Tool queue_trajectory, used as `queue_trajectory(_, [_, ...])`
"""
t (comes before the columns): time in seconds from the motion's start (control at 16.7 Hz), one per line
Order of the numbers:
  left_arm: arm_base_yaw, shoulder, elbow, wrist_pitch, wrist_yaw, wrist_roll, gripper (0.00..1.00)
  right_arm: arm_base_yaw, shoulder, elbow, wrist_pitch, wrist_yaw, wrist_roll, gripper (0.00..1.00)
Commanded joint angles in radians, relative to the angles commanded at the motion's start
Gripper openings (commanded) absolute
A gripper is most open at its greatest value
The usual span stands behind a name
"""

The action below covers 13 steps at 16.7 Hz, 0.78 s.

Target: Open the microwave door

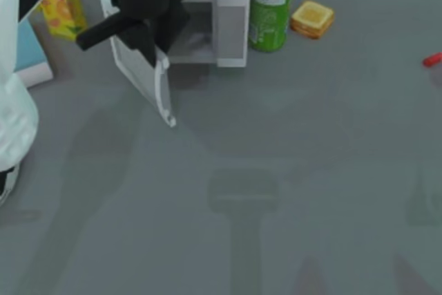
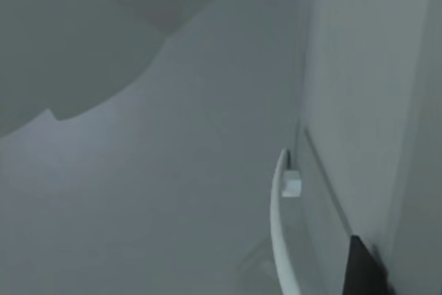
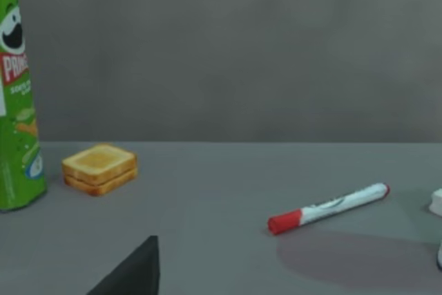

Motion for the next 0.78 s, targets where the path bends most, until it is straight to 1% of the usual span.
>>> queue_trajectory(0.42, [0.03,-0.101,-0.179,0.074,-0.002,0.037,0.0,0.0,0.0,0.0,0.0,0.0,0.0,1.0])
queue_trajectory(0.78, [0.034,-0.112,-0.201,0.083,-0.002,0.041,0.0,0.0,0.0,0.0,0.0,0.0,0.0,1.0])
